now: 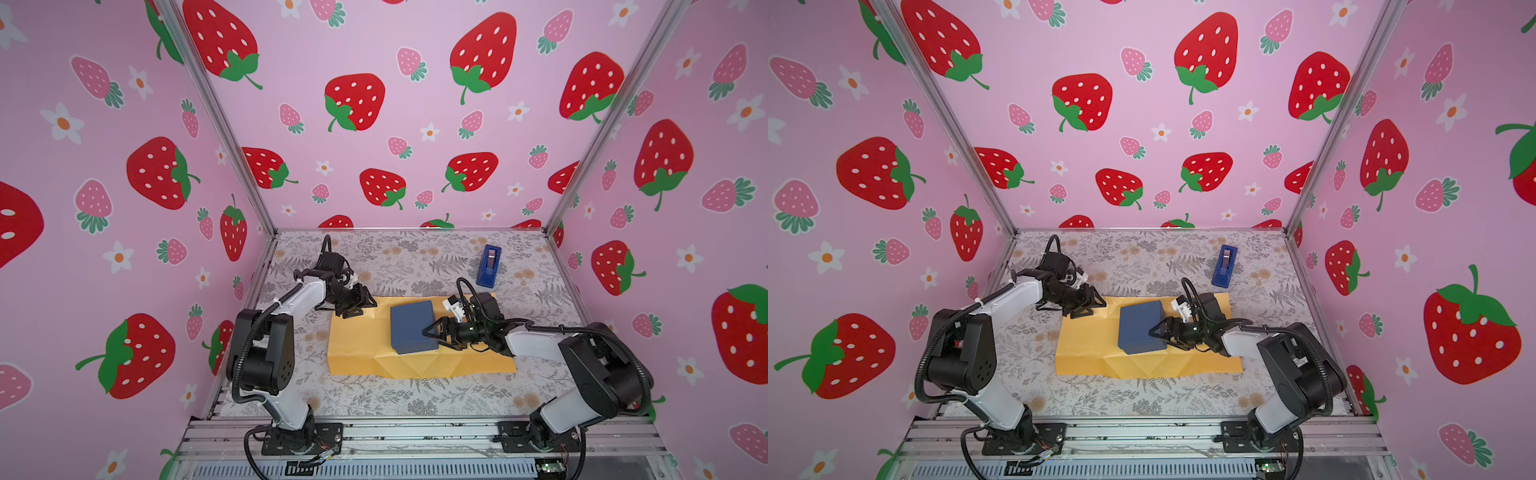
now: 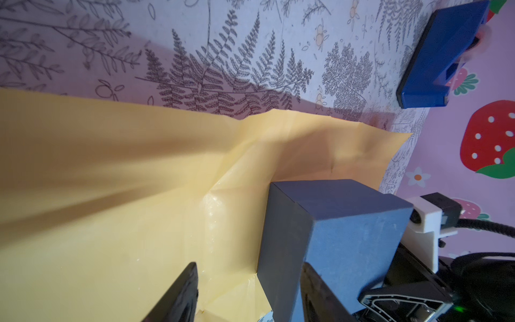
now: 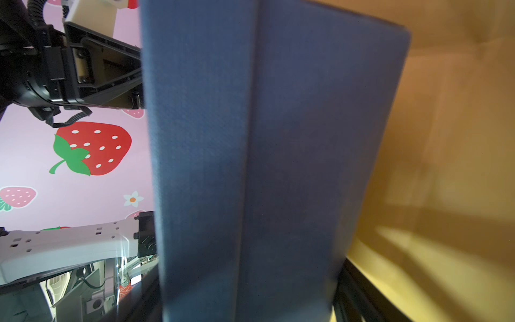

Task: Wrap a gift box in wrapping paper
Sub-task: Place the gift box on the wrapping paper.

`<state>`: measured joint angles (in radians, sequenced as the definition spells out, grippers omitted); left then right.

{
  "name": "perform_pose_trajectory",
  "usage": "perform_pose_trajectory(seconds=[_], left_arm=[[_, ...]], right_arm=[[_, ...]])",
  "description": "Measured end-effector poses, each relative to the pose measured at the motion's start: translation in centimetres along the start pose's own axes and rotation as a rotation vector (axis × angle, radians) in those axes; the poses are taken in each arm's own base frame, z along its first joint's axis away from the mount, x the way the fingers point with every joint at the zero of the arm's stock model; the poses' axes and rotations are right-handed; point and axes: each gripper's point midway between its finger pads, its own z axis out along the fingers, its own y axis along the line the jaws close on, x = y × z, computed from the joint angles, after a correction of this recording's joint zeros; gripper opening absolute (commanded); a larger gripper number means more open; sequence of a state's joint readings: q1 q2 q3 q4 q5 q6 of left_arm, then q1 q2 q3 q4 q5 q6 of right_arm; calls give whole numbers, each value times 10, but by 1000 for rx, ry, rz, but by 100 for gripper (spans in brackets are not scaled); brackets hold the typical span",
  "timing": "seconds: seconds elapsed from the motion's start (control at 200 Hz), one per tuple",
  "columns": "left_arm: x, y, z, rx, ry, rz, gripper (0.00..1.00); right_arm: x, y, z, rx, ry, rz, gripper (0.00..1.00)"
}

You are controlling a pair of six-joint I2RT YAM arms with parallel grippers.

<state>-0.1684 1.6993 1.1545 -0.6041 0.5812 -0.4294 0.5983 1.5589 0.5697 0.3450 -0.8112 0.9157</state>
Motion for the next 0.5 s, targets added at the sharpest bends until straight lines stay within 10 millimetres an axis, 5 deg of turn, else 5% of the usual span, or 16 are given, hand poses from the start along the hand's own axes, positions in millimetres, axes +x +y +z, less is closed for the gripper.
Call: perform_pose_trajectory(seconds=[0.2, 0.5], left_arm=[[1, 0, -3, -33, 6, 13, 61], [12, -33, -1, -31, 31, 91, 65]], right_arm=[[6, -14, -7, 128, 27, 13, 100], [-22, -3, -35, 313, -39, -119, 97]])
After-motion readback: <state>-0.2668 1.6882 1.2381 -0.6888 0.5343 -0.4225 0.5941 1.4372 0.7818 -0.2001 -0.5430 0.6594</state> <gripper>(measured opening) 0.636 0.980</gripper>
